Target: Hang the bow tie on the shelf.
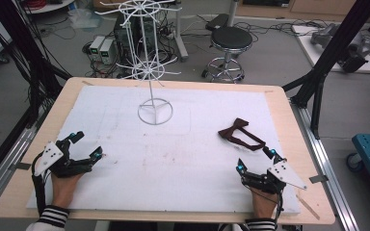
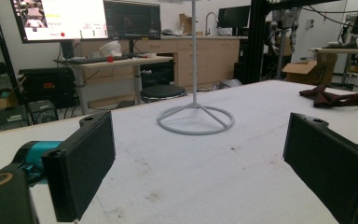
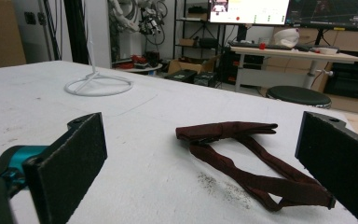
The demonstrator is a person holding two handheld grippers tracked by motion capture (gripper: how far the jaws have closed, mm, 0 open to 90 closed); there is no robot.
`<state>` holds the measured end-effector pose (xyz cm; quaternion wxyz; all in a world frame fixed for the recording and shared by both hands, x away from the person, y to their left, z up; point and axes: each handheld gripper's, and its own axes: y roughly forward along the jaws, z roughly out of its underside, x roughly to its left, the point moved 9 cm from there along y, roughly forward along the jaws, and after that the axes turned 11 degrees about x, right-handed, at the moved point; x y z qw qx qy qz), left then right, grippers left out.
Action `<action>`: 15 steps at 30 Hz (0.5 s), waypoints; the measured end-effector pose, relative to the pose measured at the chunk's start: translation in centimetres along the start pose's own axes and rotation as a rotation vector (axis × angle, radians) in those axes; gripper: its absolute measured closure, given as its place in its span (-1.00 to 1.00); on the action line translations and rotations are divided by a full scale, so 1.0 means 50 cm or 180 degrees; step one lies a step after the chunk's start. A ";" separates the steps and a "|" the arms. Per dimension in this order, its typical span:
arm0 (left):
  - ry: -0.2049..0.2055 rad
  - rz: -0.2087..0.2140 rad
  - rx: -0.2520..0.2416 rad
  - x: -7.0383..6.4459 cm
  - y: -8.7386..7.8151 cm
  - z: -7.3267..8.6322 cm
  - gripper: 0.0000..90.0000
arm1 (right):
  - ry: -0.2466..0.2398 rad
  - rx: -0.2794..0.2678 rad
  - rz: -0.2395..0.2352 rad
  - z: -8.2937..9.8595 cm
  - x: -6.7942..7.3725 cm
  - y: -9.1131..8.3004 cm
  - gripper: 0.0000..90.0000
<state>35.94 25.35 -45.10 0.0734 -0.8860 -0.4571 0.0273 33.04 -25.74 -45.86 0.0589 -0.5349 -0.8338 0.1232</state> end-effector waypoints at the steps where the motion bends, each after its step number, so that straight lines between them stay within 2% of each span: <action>1: 0.0003 -0.0002 0.0003 0.000 0.000 0.000 -0.79 | 0.0006 0.0004 -0.0008 0.000 0.000 0.000 -0.97; 15: 0.0012 0.0001 0.0012 0.000 0.001 0.000 -0.78 | 0.0003 0.0009 -0.0043 -0.001 0.000 0.001 -0.97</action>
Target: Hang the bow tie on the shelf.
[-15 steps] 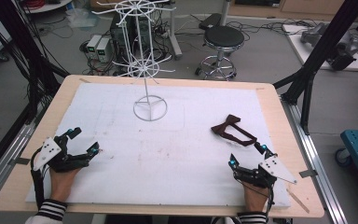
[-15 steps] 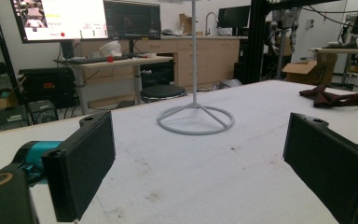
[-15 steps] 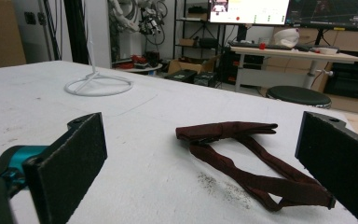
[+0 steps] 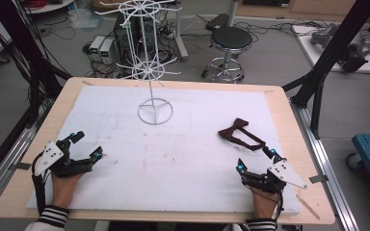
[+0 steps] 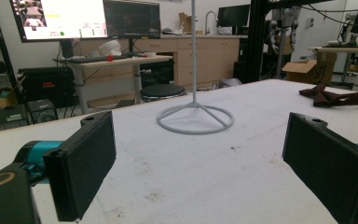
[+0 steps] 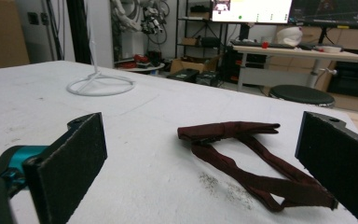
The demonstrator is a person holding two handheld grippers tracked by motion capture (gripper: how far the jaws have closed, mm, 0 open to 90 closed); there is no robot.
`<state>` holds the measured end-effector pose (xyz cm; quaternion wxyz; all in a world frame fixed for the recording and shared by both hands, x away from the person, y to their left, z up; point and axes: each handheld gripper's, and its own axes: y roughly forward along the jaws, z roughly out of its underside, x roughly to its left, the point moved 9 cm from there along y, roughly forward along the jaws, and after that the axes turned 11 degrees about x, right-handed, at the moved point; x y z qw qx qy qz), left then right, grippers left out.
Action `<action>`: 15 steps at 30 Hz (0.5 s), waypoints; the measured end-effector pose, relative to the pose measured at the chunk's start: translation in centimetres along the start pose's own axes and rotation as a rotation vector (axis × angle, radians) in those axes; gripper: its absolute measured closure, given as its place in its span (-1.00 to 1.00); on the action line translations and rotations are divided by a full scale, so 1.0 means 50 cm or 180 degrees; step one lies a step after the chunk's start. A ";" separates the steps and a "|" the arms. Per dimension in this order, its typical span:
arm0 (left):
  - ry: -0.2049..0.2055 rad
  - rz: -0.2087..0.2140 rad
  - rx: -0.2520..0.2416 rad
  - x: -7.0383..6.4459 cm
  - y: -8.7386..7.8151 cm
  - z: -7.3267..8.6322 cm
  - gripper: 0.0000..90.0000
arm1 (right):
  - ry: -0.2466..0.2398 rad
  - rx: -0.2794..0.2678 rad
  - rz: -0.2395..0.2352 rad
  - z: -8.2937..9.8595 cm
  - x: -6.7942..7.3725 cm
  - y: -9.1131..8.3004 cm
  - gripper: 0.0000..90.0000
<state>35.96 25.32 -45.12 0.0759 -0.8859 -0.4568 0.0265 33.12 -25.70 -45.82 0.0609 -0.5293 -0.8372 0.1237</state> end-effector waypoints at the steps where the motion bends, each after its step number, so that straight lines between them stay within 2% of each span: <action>1: -0.0009 0.0000 -0.0006 0.000 0.000 0.000 -0.78 | -0.0020 -0.0022 -0.0005 -0.002 0.000 0.000 -0.97; 4: -0.0007 -0.0001 -0.0004 0.000 0.000 0.000 -0.78 | -0.0097 -0.0093 -0.0042 -0.015 0.005 -0.002 -0.97; 10: -0.0005 0.0003 0.0002 -0.001 0.000 0.000 -0.78 | -0.0185 -0.0104 -0.0175 -0.064 0.011 -0.008 -0.97; 12: 0.0002 -0.0002 0.0004 0.000 0.000 0.000 -0.78 | -0.0269 -0.0080 -0.0187 -0.083 0.008 -0.008 -0.97; 14: -0.0004 0.0000 0.0005 0.000 0.000 0.000 -0.78 | -0.0271 -0.0047 -0.0208 -0.091 0.008 -0.008 -0.97; 15: 0.0002 -0.0005 0.0006 0.000 0.000 0.000 -0.78 | -0.0318 0.0008 -0.0251 -0.110 0.002 -0.005 -0.97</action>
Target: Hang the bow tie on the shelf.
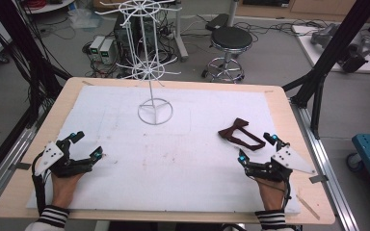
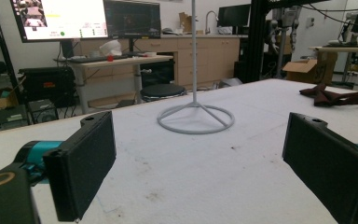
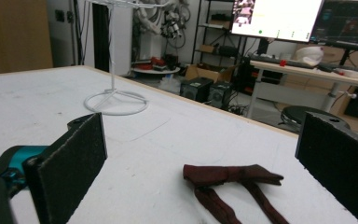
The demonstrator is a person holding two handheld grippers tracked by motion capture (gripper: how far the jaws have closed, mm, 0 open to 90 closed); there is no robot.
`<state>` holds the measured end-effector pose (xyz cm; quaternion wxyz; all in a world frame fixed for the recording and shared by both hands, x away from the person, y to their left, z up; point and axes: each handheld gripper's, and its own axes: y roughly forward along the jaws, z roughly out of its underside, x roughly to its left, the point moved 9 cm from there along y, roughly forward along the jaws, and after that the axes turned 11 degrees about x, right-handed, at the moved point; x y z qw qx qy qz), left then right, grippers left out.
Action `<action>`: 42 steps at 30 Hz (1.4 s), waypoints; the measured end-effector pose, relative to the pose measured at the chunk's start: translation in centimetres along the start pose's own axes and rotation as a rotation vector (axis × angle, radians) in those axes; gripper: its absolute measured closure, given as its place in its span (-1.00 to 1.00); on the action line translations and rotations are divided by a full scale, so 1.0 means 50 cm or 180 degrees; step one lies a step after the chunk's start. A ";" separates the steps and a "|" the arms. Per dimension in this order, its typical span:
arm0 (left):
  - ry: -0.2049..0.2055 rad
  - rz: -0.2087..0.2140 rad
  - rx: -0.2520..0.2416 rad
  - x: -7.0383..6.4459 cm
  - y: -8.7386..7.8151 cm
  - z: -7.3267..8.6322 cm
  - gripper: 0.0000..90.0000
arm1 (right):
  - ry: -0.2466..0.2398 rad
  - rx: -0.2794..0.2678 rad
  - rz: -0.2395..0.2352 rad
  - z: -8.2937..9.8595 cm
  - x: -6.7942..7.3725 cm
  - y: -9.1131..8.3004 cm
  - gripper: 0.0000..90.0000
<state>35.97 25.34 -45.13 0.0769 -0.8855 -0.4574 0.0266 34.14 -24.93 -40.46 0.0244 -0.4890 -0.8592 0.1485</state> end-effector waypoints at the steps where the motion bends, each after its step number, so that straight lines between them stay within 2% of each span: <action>1: -0.0009 0.0006 -0.0002 -0.001 0.000 0.000 -0.78 | 0.0005 0.0005 -0.0023 -0.006 -0.002 0.001 -0.97; 2: -0.0008 0.0006 -0.0002 -0.001 0.000 0.000 -0.78 | 0.0031 0.0039 -0.0061 -0.011 -0.005 0.003 -0.97; 6: -0.0004 0.0004 0.0002 -0.001 0.000 0.000 -0.78 | -0.0043 0.0226 -0.0169 -0.029 -0.022 0.015 -0.97; 11: 0.0000 -0.0001 0.0003 -0.001 0.001 0.000 -0.78 | -0.0216 0.0406 -0.0398 -0.053 -0.040 0.036 -0.97; 13: -0.0001 -0.0002 0.0004 -0.001 0.001 0.000 -0.78 | -0.0236 0.0495 -0.0497 -0.060 -0.046 0.046 -0.97; 16: 0.0011 -0.0009 0.0013 -0.001 0.001 0.000 -0.78 | -0.0365 0.0637 -0.0570 -0.067 -0.058 0.065 -0.97; 17: 0.0011 -0.0009 0.0013 -0.001 0.001 0.000 -0.78 | -0.0365 0.0637 -0.0570 -0.067 -0.058 0.065 -0.97; 18: 0.0005 -0.0010 0.0008 -0.001 0.001 0.000 -0.78 | -0.0433 0.0776 -0.0655 -0.071 -0.064 0.079 -0.97; 19: 0.0005 -0.0009 0.0009 -0.001 0.001 0.000 -0.78 | -0.0433 0.0776 -0.0655 -0.071 -0.064 0.079 -0.97; 20: 0.0002 -0.0008 0.0012 -0.001 0.001 0.000 -0.78 | -0.0493 0.0906 -0.0706 -0.072 -0.071 0.094 -0.97; 21: 0.0002 -0.0008 0.0012 -0.001 0.001 0.000 -0.78 | -0.0493 0.0906 -0.0706 -0.072 -0.071 0.094 -0.97; 23: 0.0001 -0.0007 0.0016 -0.001 0.001 0.000 -0.78 | -0.0583 0.1130 -0.0780 -0.068 -0.080 0.115 -0.97; 24: 0.0000 -0.0007 0.0014 -0.001 0.001 0.000 -0.78 | -0.0583 0.1130 -0.0780 -0.068 -0.080 0.115 -0.97; 27: -0.0004 -0.0006 0.0015 -0.001 0.001 0.000 -0.78 | -0.0722 0.1356 -0.0825 -0.065 -0.093 0.142 -0.97; 31: 0.0000 -0.0007 0.0019 -0.001 0.002 0.000 -0.78 | -0.0812 0.1491 -0.0871 -0.061 -0.102 0.159 -0.97; 33: -0.0001 -0.0011 0.0014 -0.001 0.002 0.000 -0.78 | -0.0887 0.1667 -0.0912 -0.054 -0.113 0.174 -0.97; 36: -0.0002 -0.0018 0.0016 -0.001 0.002 0.000 -0.78 | -0.0958 0.1754 -0.0957 -0.046 -0.120 0.188 -0.97; 38: -0.0003 -0.0020 0.0019 0.000 0.002 0.000 -0.78 | -0.1008 0.1888 -0.1014 -0.030 -0.127 0.199 -0.97; 39: -0.0003 -0.0020 0.0018 0.000 0.002 0.000 -0.78 | -0.1008 0.1888 -0.1014 -0.030 -0.127 0.199 -0.97; 40: -0.0003 -0.0021 0.0019 0.000 0.002 0.000 -0.78 | -0.1199 0.2061 -0.0999 -0.016 -0.136 0.209 -0.97; 42: -0.0005 -0.0021 0.0019 0.000 0.002 0.000 -0.78 | -0.1279 0.2144 -0.1011 -0.010 -0.142 0.219 -0.97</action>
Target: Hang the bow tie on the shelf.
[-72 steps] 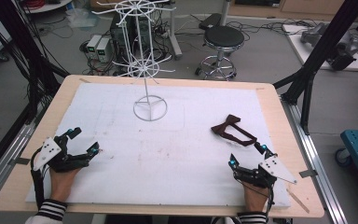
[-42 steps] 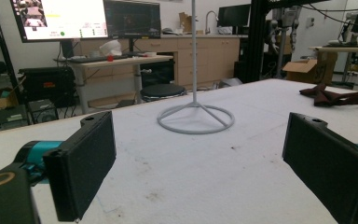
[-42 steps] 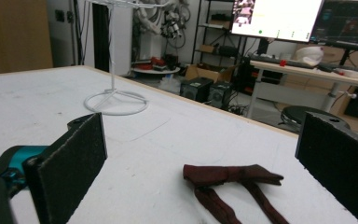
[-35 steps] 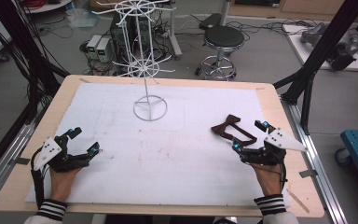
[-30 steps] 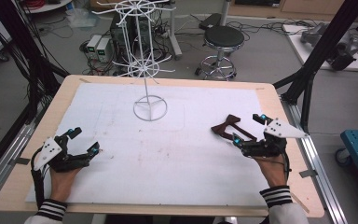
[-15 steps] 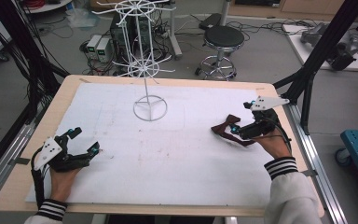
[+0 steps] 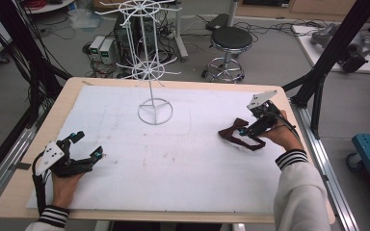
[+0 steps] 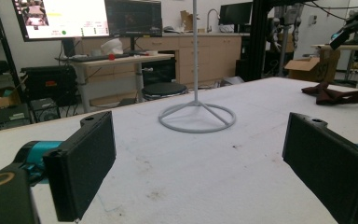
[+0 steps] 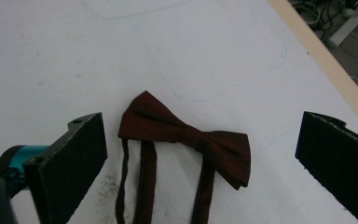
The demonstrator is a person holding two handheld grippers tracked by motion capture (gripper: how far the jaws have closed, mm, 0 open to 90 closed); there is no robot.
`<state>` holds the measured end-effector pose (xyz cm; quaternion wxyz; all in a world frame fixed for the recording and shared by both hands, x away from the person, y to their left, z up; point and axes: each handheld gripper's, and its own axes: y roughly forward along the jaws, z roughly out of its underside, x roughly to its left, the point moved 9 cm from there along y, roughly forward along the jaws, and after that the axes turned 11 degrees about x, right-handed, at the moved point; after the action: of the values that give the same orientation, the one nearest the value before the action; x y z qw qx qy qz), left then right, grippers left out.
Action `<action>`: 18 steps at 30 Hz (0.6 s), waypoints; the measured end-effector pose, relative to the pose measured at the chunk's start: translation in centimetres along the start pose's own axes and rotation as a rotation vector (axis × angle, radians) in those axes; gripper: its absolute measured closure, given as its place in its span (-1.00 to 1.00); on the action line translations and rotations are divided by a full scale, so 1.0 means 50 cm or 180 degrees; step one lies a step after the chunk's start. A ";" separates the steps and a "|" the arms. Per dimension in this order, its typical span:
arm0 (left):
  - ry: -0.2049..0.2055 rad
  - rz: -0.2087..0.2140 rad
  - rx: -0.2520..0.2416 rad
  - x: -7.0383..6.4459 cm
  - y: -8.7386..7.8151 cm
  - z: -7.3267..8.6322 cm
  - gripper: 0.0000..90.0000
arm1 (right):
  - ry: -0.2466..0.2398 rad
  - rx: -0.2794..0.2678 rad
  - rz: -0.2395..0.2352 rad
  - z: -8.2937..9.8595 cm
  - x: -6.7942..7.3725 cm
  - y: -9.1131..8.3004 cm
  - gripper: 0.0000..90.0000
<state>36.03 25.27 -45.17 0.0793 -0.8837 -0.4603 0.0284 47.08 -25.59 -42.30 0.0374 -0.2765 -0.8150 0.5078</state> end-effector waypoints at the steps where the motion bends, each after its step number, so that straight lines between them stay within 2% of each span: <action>1: -0.0001 0.0002 0.0000 0.000 0.000 0.000 -0.78 | -0.0001 -0.0014 -0.0014 -0.002 -0.003 0.004 -0.97; 2: -0.0003 0.0002 -0.0002 0.000 0.000 0.000 -0.78 | -0.0001 0.0020 -0.0033 -0.001 -0.006 0.010 -0.97; 6: -0.0003 -0.0007 0.0001 0.000 0.000 0.000 -0.78 | -0.0189 0.0398 -0.0011 0.015 -0.022 0.039 -0.97; 9: -0.0004 -0.0009 0.0002 0.000 0.000 0.000 -0.78 | -0.0163 0.0398 -0.0069 0.016 -0.028 0.048 -0.87; 10: -0.0005 -0.0010 0.0003 0.000 0.000 0.000 -0.78 | -0.0129 0.0441 -0.0033 0.023 -0.039 0.057 -0.87; 12: -0.0005 -0.0010 0.0002 0.000 0.000 0.000 -0.78 | -0.0096 0.0548 -0.0062 0.036 -0.042 0.072 -0.87; 15: -0.0005 -0.0010 0.0004 0.000 0.000 0.000 -0.78 | -0.0146 0.0661 -0.0069 0.045 -0.042 0.087 -0.87; 18: -0.0001 -0.0014 0.0001 0.000 0.000 0.000 -0.78 | -0.0157 0.0669 -0.0090 0.047 -0.044 0.095 -0.86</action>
<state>36.04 25.28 -45.17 0.0794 -0.8827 -0.4623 0.0285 50.11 -27.01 -46.99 0.0533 -0.2469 -0.7617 0.5966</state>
